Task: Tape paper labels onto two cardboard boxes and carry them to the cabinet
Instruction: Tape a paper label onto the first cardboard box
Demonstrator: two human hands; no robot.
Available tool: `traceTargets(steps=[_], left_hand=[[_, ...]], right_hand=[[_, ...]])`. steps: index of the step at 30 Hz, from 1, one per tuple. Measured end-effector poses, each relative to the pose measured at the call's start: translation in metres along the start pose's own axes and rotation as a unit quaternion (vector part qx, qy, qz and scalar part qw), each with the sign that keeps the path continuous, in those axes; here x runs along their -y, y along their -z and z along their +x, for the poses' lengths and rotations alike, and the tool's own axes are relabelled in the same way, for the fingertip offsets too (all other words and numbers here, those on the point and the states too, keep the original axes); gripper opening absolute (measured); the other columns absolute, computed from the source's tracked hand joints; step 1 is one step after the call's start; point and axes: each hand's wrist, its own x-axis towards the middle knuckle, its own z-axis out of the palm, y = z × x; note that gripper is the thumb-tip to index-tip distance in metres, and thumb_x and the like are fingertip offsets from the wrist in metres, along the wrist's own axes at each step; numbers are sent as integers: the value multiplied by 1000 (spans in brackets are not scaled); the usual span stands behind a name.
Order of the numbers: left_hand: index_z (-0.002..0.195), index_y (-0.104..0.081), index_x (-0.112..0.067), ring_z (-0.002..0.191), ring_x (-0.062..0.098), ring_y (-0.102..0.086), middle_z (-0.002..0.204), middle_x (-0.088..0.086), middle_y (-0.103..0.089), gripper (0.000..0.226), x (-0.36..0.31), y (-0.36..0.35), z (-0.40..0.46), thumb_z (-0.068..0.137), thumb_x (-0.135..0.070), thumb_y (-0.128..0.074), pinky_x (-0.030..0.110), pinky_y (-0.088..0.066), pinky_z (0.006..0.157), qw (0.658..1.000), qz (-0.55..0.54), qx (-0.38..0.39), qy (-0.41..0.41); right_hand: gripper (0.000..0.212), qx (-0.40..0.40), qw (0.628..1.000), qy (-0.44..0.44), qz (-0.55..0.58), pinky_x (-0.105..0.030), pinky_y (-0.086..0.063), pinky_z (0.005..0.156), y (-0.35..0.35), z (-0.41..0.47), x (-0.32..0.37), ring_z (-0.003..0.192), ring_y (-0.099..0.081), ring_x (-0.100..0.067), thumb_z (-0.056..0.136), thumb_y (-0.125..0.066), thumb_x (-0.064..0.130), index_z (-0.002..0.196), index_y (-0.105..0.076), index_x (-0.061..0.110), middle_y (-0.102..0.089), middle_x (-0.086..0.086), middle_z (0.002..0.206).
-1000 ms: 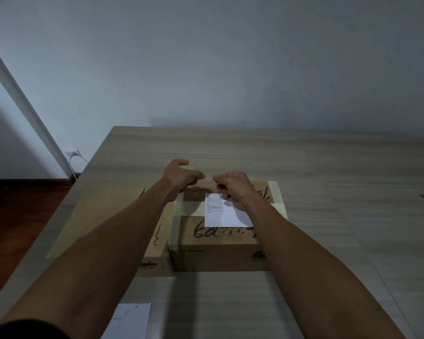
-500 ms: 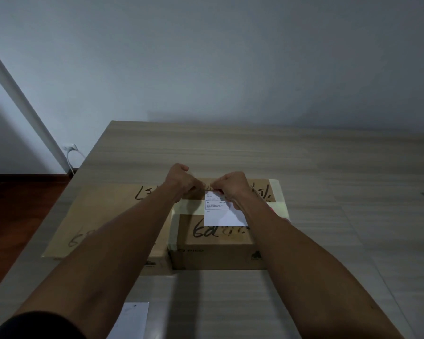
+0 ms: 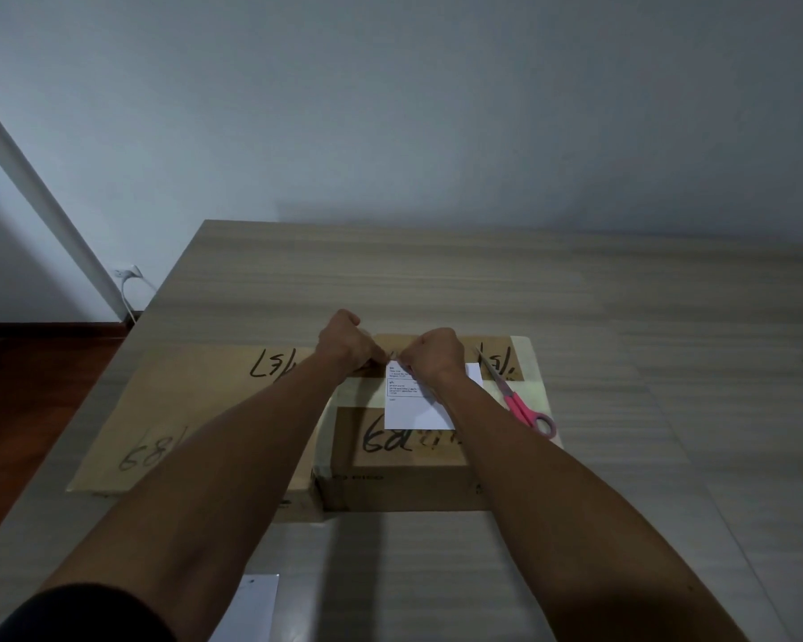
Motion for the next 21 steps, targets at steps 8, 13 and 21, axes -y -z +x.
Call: traceTargets(steps=[8, 13, 21], left_hand=[[136, -47, -10, 114, 34, -58, 131, 19, -58, 92, 0, -2, 4, 60, -8, -98, 46, -54, 98, 1000, 12, -2, 7], [137, -46, -11, 118, 36, -57, 134, 19, -56, 93, 0, -6, 6, 61, -9, -98, 47, -54, 99, 1000, 26, -13, 4], [136, -43, -13, 115, 35, -57, 131, 18, -59, 96, 3, -4, 7, 59, -19, -100, 35, -45, 80, 998, 56, -37, -16]], right_hand=[[15, 0, 999, 18, -41, -29, -42, 57, -3, 2, -2, 65, -57, -24, 81, -65, -2, 68, -62, 6, -56, -11, 68], [21, -1, 997, 29, -65, -26, -39, 52, -6, 4, -4, 59, -53, -23, 83, -66, 1, 66, -58, 8, -52, -7, 63], [17, 38, 998, 15, -40, -17, -35, 33, 3, 12, -9, 65, -59, -26, 87, -68, 0, 103, -64, 2, -63, -17, 87]])
